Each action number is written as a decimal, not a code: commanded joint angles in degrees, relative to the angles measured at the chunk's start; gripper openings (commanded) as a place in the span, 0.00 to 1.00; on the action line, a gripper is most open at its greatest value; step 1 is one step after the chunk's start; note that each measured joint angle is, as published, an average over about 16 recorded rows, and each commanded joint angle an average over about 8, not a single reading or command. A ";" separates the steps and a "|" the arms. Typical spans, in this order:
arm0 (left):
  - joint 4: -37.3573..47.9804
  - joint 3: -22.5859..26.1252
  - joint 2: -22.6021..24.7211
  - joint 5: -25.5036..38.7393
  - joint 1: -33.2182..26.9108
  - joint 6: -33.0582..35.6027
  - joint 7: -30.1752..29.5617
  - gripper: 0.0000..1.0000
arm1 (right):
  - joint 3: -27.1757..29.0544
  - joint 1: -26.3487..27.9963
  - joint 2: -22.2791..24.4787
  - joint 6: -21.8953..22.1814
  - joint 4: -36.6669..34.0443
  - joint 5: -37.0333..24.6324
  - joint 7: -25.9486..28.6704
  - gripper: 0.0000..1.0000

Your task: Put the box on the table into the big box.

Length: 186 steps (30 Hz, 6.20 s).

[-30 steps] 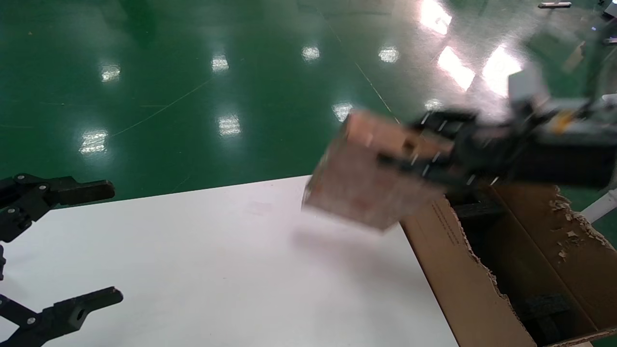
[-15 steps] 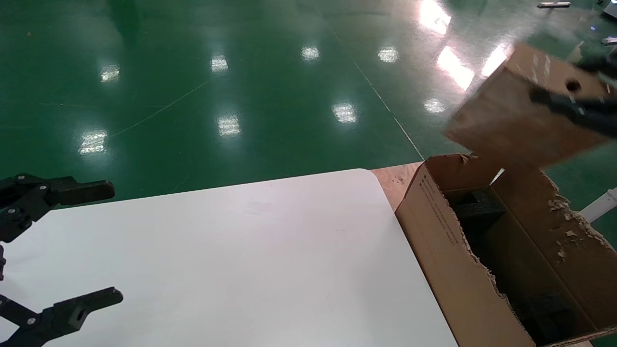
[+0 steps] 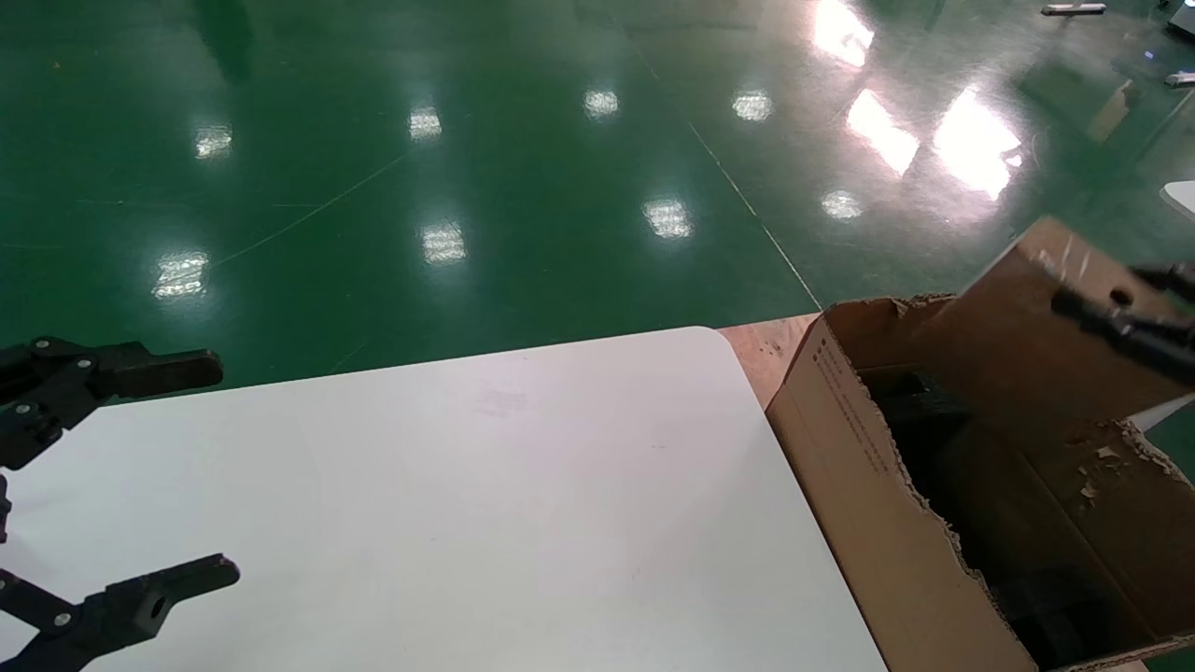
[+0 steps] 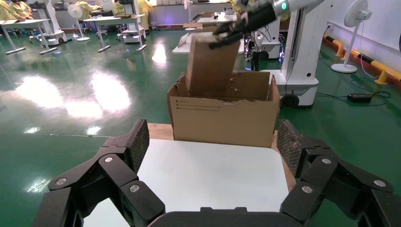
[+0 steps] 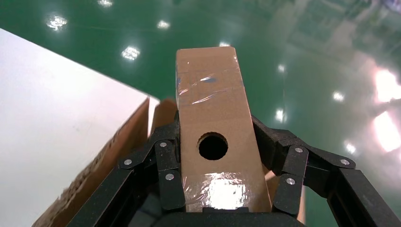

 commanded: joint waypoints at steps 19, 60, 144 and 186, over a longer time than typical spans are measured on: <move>0.00 0.02 -0.01 -0.02 -0.01 -0.01 0.01 0.00 | 7.18 -11.16 -6.84 -2.60 -27.09 9.02 -7.52 0.00; 0.00 0.07 -0.03 -0.05 -0.02 -0.03 0.04 0.00 | 3.53 -5.85 -12.55 3.45 -38.28 6.43 -10.80 0.00; 0.04 0.14 -0.05 -0.10 -0.03 -0.07 0.08 1.00 | -0.12 6.56 -16.83 3.86 -20.66 4.68 -15.92 1.00; 0.07 0.17 -0.07 -0.14 -0.04 -0.08 0.11 1.00 | 7.73 -2.01 -19.63 2.88 21.33 2.11 5.44 1.00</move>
